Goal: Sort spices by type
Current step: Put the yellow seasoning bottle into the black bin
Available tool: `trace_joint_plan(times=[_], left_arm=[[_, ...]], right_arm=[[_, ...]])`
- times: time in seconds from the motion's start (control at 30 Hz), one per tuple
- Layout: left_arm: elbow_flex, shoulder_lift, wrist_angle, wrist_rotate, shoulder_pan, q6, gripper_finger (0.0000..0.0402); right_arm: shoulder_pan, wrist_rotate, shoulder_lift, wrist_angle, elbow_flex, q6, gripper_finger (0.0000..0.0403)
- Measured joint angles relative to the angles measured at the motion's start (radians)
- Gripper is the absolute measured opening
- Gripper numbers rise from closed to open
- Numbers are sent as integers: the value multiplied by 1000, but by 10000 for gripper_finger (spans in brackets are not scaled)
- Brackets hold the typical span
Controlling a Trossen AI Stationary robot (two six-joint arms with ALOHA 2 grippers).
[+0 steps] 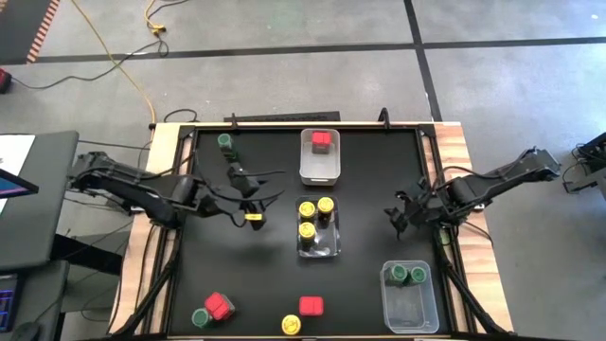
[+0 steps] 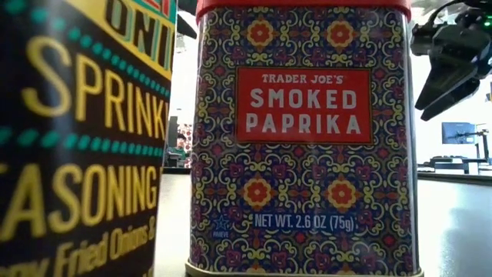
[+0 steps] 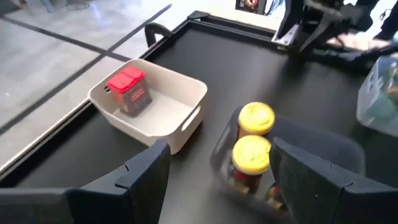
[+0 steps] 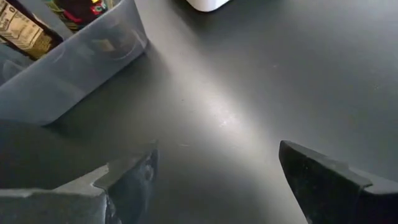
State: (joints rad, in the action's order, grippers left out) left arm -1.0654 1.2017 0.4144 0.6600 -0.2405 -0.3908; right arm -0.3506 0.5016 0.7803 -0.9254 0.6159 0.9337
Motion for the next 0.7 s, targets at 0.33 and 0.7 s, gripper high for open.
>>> trace_joint_plan(times=[0.33,0.7], left_arm=[[-398,272,246,-79,-82,-51,260],[-885,651,492,-75,-284,-17,260]], right_arm=[[0,-2,-3,-10,0,0,356],[0,-2,-1,-12,0,-12,356]])
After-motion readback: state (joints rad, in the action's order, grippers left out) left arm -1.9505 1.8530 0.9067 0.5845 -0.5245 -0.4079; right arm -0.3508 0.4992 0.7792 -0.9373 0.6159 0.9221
